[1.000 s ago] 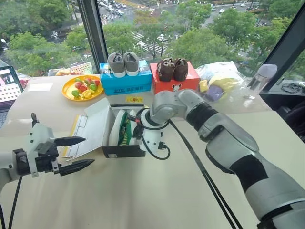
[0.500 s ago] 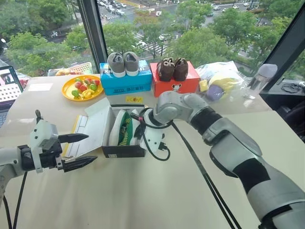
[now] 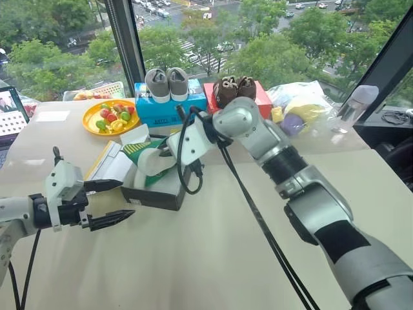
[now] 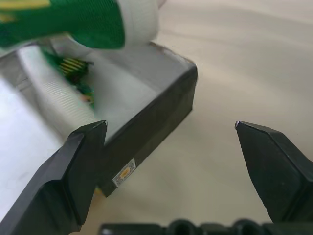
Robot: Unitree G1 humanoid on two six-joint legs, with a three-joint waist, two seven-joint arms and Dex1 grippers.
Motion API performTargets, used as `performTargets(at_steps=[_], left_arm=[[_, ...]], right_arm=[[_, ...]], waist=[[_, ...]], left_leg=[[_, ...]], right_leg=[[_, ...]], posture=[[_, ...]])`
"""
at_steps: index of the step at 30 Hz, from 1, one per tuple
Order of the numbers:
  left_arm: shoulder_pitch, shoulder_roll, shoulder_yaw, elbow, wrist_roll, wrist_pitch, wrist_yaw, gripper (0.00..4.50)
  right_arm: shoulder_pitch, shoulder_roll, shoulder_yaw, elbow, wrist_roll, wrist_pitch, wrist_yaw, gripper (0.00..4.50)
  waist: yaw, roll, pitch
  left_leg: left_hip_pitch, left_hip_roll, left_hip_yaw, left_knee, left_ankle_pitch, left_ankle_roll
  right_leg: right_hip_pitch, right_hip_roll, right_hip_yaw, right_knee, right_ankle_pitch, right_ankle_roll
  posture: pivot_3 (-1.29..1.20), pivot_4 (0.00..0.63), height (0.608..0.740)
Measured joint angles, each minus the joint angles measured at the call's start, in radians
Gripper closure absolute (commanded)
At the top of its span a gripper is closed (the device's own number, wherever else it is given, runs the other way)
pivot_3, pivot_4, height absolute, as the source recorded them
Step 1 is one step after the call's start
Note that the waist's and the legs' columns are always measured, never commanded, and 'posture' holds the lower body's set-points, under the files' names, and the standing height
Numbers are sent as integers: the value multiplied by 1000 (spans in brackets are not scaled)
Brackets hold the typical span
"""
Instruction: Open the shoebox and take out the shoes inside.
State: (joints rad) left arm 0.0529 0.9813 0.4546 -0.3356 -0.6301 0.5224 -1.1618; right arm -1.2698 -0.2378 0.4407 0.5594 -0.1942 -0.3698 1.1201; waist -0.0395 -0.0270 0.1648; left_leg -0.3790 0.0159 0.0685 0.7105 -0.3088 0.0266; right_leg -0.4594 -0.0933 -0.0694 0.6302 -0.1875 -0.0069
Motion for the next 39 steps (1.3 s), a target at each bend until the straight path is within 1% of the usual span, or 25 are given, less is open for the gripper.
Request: performTargets(at_steps=[6, 11, 15, 17, 20, 22, 25, 27, 29, 33, 39], left_arm=[[-13, 1, -6, 1, 0, 2, -6, 0], [-25, 3, -17, 5, 0, 3, -8, 0], [-50, 7, -29, 19, 0, 4, -8, 0], [-61, 8, -43, 22, 0, 5, -7, 0], [-68, 8, -51, 23, 0, 6, -6, 0], [-77, 7, -61, 23, 0, 7, -6, 0], [-94, 7, -70, 22, -1, 7, -6, 0], [-96, 8, -71, 22, -1, 7, -6, 0], [-95, 8, -72, 24, -1, 9, -7, 0], [-93, 8, -71, 27, -1, 9, -8, 0], [-91, 9, -71, 28, 0, 9, -12, 0]], right_arm=[[34, 6, -114, -124, 93, 297, -60, 4499], [71, -95, -222, -315, 150, 513, -84, 4499], [157, -185, -240, -482, 167, 640, -96, 4499], [230, -250, -233, -535, 105, 666, -141, 4499], [373, -336, -191, -532, -55, 667, -261, 4499], [467, -342, -156, -507, -162, 669, -374, 4499], [514, -336, -121, -522, -258, 653, -510, 4499], [568, -348, -116, -547, -336, 652, -602, 4499], [636, -361, -90, -588, -426, 643, -690, 4499], [760, -362, -59, -684, -548, 647, -764, 4499], [930, -312, -102, -874, -590, 746, -762, 4499]], waist=[[1, 0, 0], [13, 0, 0], [22, 0, 0], [24, 0, 0], [30, 0, 0], [27, 0, 0], [19, 0, 0], [25, 0, 0], [38, -1, -1], [58, -1, -1], [57, -2, -1]], left_leg=[[0, 0, 0, 0, 0, 0], [-2, 0, -1, 0, -1, 1], [-2, 0, 0, 0, -1, 1], [-2, -1, 0, 1, -1, 2], [-2, -2, 1, 3, -1, 3], [-2, -2, 2, 3, -1, 2], [1, -1, 3, 3, 0, 0], [5, -1, 3, 2, 0, 0], [5, -1, 3, 3, 0, 1], [4, -3, 1, 5, -2, 4], [3, -3, 0, 6, -2, 4]], right_leg=[[0, 0, 0, 0, 0, 0], [0, 0, -1, -1, 0, 1], [-1, 1, -2, -2, 0, 1], [0, 1, -1, -2, 1, 1], [0, 0, -1, -3, 1, 2], [0, 0, 1, -3, 1, 2], [0, 2, 4, -2, 1, 2], [3, 2, 3, -3, 0, 2], [4, 1, 2, -3, 0, 3], [5, 0, 3, -3, -1, 5], [5, 1, 4, -4, -1, 5]], posture=[[0, 150, 731], [0, 150, 731], [0, 150, 731], [0, 150, 731], [0, 150, 731], [0, 150, 731], [0, 150, 731], [0, 150, 731], [0, 150, 731], [0, 150, 731], [0, 150, 731]])
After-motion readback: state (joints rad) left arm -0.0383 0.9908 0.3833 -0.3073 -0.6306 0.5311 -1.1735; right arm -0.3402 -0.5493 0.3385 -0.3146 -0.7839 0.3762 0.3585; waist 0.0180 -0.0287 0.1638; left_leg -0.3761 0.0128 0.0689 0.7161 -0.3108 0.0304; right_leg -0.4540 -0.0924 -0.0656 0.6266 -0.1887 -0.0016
